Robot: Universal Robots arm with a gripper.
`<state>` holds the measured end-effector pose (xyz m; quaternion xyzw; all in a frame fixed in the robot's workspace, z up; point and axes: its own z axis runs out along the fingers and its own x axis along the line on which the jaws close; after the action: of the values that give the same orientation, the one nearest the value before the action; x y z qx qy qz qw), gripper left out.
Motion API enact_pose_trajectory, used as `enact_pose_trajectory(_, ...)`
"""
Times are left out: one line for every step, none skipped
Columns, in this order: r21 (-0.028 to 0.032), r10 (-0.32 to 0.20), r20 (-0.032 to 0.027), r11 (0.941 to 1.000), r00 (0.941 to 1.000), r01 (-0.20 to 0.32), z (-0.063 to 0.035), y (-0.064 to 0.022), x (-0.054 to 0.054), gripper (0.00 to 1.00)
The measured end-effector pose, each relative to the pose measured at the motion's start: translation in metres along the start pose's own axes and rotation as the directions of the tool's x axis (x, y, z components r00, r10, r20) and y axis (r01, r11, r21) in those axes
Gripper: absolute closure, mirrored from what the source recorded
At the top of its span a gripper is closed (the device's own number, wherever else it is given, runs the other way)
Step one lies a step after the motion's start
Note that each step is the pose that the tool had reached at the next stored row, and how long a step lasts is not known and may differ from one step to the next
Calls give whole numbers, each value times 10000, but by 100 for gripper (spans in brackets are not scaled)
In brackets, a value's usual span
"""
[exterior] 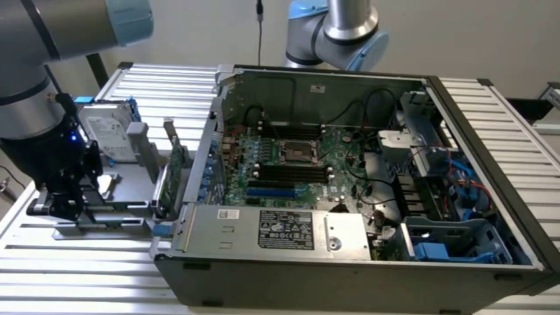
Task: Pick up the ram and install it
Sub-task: 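Pick up the ram and move it above insertion slot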
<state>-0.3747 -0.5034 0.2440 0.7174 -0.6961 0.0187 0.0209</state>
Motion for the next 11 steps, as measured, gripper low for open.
enact_pose_trajectory(0,1,-1,10000,10000,-1,19,0,-1,58)
enact_pose_trajectory(0,1,0,10000,10000,-1,37,0,-1,58)
enact_pose_trajectory(0,1,0,10000,10000,-1,55,0,-2,58)
enact_pose_trajectory(0,1,0,10000,10000,-1,73,0,-2,58)
enact_pose_trajectory(0,1,0,10000,10000,-1,91,0,-3,58)
enact_pose_trajectory(0,0,0,10000,10000,0,109,0,-3,58)
enact_pose_trajectory(0,0,0,10000,10000,0,127,0,-4,58)
enact_pose_trajectory(0,0,0,10000,10000,0,145,0,-5,58)
enact_pose_trajectory(0,0,0,10000,10000,0,163,0,-5,58)
enact_pose_trajectory(0,0,1,10000,10000,0,183,0,-6,58)
enact_pose_trajectory(0,0,0,10000,10000,0,200,0,-7,58)
